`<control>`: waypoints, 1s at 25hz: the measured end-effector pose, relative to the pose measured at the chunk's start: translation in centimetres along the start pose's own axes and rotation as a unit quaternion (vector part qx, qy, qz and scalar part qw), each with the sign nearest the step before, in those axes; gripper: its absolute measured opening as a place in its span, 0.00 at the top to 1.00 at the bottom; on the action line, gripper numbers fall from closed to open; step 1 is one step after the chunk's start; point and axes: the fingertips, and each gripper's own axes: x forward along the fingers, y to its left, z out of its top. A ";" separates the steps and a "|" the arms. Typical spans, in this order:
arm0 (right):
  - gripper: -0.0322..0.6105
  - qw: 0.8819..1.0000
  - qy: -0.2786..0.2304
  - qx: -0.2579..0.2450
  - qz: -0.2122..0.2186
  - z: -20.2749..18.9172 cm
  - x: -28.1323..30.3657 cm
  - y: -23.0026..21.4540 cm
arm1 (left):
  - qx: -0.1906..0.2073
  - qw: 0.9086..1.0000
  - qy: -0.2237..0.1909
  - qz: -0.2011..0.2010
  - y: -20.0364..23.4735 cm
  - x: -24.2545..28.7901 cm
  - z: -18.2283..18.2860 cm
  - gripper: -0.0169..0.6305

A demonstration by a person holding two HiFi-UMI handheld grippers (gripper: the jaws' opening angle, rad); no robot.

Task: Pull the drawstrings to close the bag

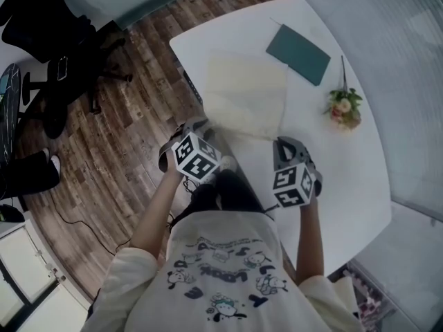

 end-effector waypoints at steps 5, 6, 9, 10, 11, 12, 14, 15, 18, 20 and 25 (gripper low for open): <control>0.93 1.000 0.003 0.008 0.004 0.0 0.2 0.2 | -0.001 1.000 0.008 0.022 0.6 0.0 -0.2 0.84; 0.93 1.000 0.004 0.011 0.005 0.0 0.2 0.2 | 0.001 0.999 0.013 0.031 0.7 0.0 -0.2 0.84; 0.93 1.000 0.009 0.016 0.001 -0.1 0.5 0.0 | 0.017 0.997 0.036 0.066 0.8 0.0 -0.4 0.88; 0.93 1.000 0.010 0.018 -0.001 -0.1 0.6 0.0 | 0.021 0.996 0.043 0.079 0.9 -0.1 -0.5 0.89; 0.93 1.000 0.011 0.020 -0.004 -0.2 0.7 0.0 | 0.024 0.994 0.049 0.092 1.1 -0.2 -0.7 0.89; 0.93 1.000 0.013 0.023 -0.006 -0.2 0.7 -0.1 | 0.026 0.993 0.055 0.103 1.3 -0.4 -0.7 0.89; 0.93 0.999 0.016 0.031 -0.010 -0.2 0.8 -0.2 | 0.034 0.991 0.063 0.117 1.6 -0.8 -0.6 0.90; 0.93 0.999 0.017 0.035 -0.011 -0.3 0.8 -0.3 | 0.037 0.990 0.065 0.117 1.7 -1.0 -0.4 0.90; 0.93 0.999 0.022 0.042 -0.007 -0.6 1.1 0.0 | 0.009 0.994 0.056 0.090 1.3 -1.2 -0.5 0.90; 0.93 0.999 0.026 0.044 0.000 -1.1 1.4 0.5 | -0.047 0.997 0.040 0.053 0.8 -1.3 -0.7 0.90; 0.92 0.999 0.033 0.027 0.009 -2.0 2.6 1.5 | -0.090 0.995 0.033 0.022 0.3 -1.6 -0.9 0.90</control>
